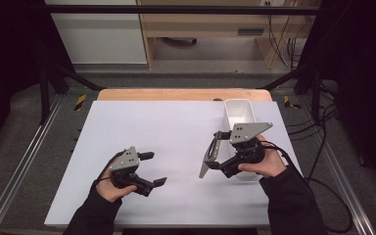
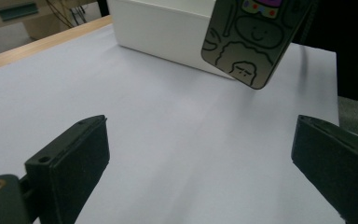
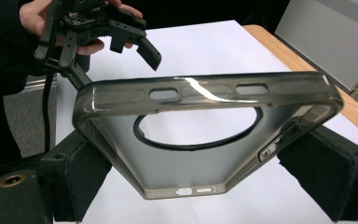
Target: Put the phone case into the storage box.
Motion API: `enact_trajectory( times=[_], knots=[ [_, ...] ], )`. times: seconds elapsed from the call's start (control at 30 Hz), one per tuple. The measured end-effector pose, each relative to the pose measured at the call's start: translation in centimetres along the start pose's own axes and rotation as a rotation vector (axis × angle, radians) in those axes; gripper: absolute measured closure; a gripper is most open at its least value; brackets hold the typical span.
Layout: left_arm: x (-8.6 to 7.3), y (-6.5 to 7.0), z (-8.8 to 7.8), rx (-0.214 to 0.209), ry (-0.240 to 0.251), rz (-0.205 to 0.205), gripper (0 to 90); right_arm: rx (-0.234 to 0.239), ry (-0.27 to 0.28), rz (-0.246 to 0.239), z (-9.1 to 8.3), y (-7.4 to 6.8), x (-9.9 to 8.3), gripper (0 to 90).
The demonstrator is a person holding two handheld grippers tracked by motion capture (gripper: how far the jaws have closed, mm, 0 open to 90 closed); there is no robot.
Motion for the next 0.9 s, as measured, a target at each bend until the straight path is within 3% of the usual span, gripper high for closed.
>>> enact_trajectory(
  times=[0.37, 0.9],
  knots=[
    [-2.0, -2.0, -2.9, 0.119, 0.03, -0.06, 3.8, -0.077, 0.064, 0.054, -0.8, 1.2, 1.0, 11.7],
    [-4.2, -3.6, -5.1, 0.199, 0.012, -0.088, 2.5, -0.195, 0.114, 0.11, -1.7, 3.2, 2.5, 11.7]
  ],
)
Point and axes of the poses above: each handheld gripper's, and its own axes: z roughly forward along the jaws, x roughly out of its top, y roughly to its right, the point moved 8 cm from there along z, roughly forward along the jaws, and after that the axes turned 13 degrees about z, right-handed, at the moved point
